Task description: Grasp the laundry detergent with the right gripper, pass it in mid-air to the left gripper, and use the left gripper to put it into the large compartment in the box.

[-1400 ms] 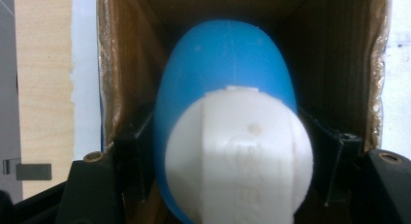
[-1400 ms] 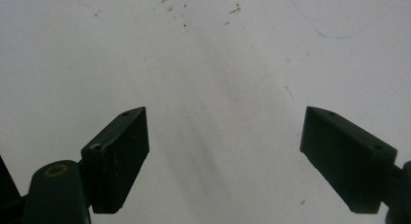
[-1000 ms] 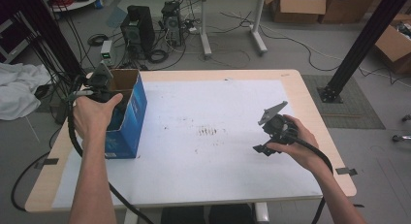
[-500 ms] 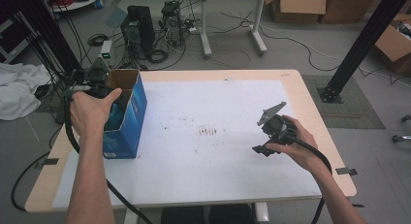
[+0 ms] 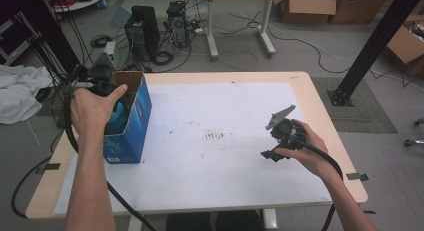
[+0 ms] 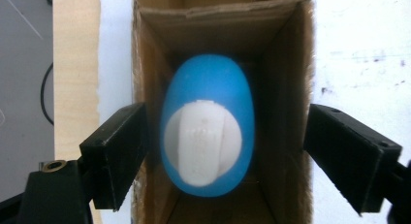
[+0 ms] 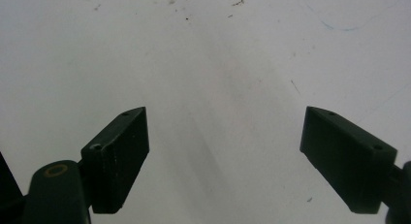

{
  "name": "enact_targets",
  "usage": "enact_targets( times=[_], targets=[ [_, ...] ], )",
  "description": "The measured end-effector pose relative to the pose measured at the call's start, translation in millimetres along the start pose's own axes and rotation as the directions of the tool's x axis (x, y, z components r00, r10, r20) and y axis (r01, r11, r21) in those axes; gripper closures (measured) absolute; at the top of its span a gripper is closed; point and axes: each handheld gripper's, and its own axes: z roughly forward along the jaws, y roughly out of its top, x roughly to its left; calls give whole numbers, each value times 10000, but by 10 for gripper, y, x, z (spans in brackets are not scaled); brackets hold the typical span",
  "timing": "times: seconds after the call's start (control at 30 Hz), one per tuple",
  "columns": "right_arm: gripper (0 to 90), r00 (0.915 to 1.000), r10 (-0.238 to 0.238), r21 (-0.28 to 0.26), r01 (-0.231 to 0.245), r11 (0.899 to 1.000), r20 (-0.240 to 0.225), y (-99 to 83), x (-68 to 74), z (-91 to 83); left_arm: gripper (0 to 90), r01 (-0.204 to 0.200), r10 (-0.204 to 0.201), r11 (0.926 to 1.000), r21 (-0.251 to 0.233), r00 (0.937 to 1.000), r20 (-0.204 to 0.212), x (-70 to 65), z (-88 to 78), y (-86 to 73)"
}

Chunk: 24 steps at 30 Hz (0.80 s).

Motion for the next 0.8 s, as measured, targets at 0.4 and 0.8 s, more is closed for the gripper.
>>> enact_targets(
  times=[0.4, 0.8],
  targets=[
    [173, 10000, 21, 68, -21, 10000, 21, 11, 1, 3, 170, -995, 1005, 9947, -247, 9940, 423, -134, -437, 123],
    [173, 10000, 68, 129, -69, 9999, 43, -10, -14, -33, 170, -2973, 3043, 9520, -726, 9449, 1208, -606, -682, 195]
  ],
)
